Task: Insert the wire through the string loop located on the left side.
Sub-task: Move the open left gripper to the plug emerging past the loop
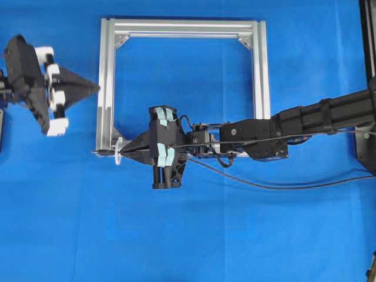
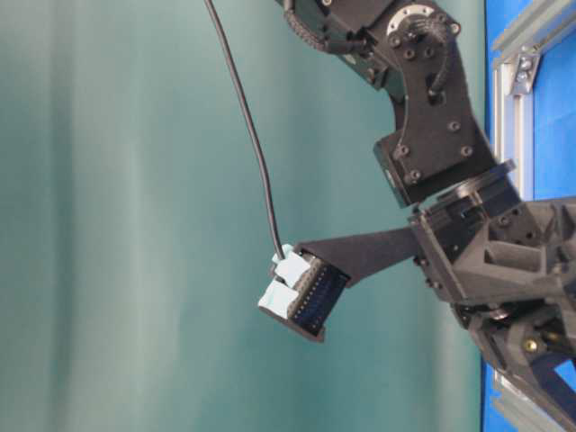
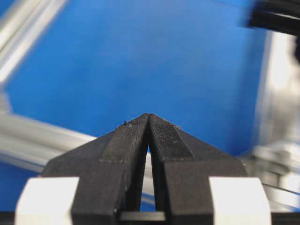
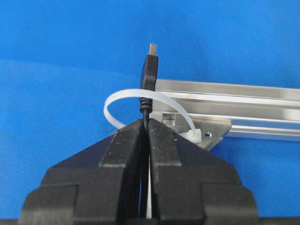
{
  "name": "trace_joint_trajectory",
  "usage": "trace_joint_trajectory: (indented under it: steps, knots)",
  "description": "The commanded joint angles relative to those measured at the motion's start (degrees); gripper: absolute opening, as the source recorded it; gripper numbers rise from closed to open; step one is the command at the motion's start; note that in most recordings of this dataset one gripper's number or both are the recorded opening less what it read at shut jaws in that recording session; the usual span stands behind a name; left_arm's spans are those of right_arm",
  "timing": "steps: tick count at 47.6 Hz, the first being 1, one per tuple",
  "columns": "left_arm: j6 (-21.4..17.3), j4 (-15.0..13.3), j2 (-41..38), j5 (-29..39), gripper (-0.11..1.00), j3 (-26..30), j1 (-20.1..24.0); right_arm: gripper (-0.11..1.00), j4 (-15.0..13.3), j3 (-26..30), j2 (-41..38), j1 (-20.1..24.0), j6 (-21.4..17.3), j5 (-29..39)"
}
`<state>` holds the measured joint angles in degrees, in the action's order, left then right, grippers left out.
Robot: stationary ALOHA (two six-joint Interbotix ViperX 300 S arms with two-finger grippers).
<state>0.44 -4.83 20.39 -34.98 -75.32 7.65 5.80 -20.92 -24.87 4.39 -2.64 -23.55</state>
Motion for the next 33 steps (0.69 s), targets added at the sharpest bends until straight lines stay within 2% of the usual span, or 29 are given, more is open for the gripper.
trace_joint_trajectory:
  steps: [1,9,16,33]
  knots:
    - [0.2,0.2,1.1,-0.2,0.0,0.0,-4.5,-0.04,0.1,1.1,1.1,-0.2,-0.1,-0.3]
    - [0.2,0.2,2.5,-0.2,0.0,-0.2,-10.9,-0.04,0.1,1.1,1.1,-0.1,-0.1,-0.3]
    - [0.1,0.2,2.5,0.0,0.0,-0.1,-14.0,-0.04,0.1,1.1,1.1,-0.1,-0.1,-0.3]
    - [0.0,0.2,1.2,0.4,0.01,1.1,-15.0,-0.04,0.1,1.1,1.1,-0.1,-0.1,-0.4]
